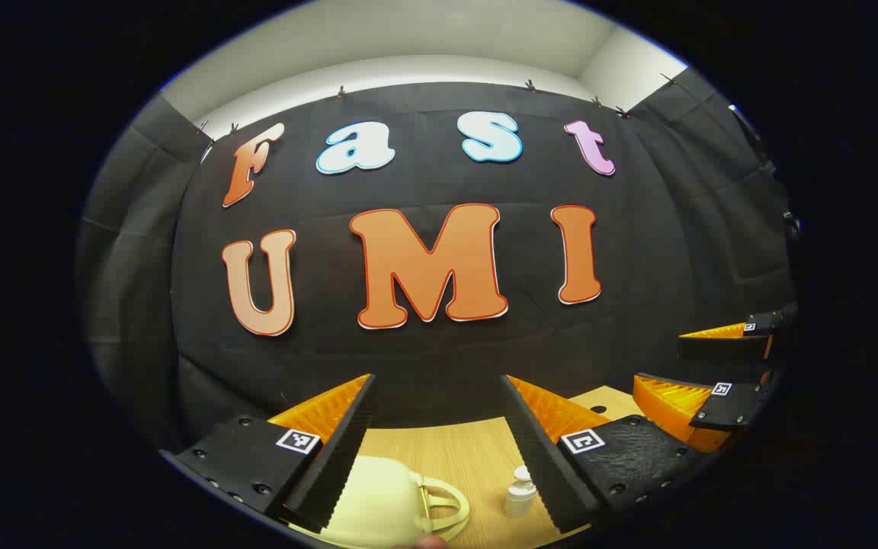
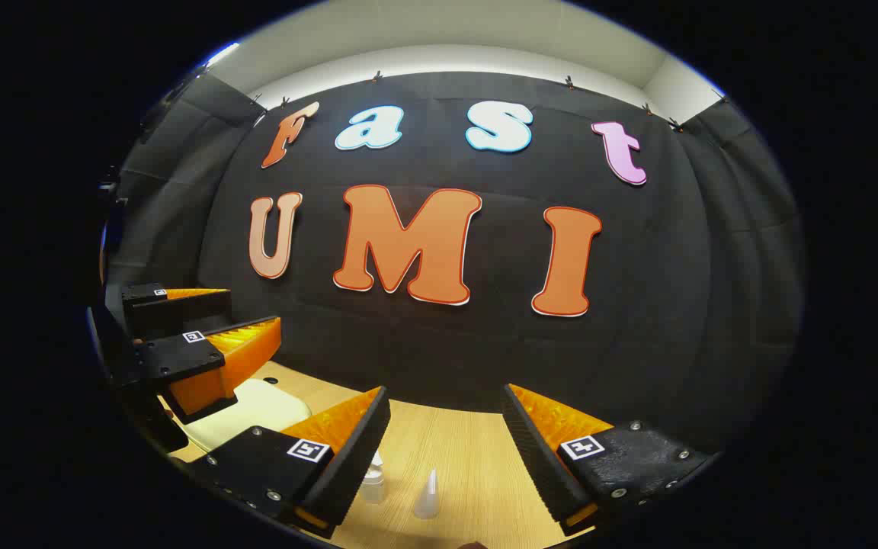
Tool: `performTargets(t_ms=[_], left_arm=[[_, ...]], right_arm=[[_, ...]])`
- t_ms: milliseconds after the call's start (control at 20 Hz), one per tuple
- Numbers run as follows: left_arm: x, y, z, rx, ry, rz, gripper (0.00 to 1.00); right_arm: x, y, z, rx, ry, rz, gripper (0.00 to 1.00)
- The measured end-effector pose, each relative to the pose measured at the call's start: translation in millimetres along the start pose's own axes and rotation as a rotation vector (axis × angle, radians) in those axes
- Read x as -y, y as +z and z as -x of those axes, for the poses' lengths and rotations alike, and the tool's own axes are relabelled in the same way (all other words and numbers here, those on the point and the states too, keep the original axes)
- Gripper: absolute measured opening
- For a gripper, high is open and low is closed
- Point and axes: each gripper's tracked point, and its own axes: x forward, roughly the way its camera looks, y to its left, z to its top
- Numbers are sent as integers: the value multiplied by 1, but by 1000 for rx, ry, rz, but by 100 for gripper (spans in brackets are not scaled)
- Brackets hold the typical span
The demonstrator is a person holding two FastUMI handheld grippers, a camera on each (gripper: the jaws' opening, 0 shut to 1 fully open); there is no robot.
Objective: First open the suitcase, pack the skin care products into it, and then close the suitcase.
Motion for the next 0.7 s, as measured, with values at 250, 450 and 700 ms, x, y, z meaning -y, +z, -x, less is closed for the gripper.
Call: performTargets(t_ms=[250, 450, 700], left_arm=[[-3, -7, -2, -17, 4, -4, 100], [0, -13, -3, -30, 0, -20, 99], [0, -15, -3, -31, 0, -41, 100]], right_arm=[[0, -4, -1, -11, -8, 0, 94], [-2, -7, -3, -13, 1, 11, 94], [-3, -8, -6, -17, 5, 4, 94]])
